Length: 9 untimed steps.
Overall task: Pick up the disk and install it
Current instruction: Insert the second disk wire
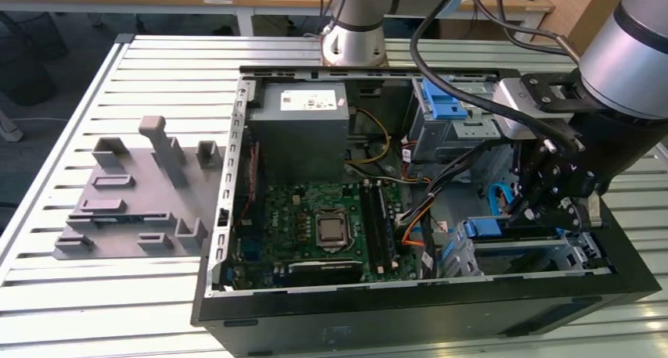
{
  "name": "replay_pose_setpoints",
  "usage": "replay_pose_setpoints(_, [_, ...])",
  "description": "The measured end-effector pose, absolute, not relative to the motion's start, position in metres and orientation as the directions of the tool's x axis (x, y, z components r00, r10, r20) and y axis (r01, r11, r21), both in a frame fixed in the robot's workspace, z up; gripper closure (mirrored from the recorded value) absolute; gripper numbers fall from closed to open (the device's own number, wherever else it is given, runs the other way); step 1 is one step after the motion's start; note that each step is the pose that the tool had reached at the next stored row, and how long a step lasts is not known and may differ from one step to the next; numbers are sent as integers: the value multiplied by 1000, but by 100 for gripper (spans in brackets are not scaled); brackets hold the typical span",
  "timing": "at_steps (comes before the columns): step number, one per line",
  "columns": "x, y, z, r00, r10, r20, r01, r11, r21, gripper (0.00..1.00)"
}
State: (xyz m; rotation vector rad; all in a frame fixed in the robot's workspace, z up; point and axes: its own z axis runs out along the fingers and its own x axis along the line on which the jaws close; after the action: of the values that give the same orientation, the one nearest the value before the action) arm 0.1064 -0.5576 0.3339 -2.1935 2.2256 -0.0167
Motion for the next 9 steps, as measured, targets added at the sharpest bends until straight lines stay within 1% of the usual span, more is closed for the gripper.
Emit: replay_pose_setpoints(9, [106,-558,331,-14,-1000,-4,-1000,15,-19,84])
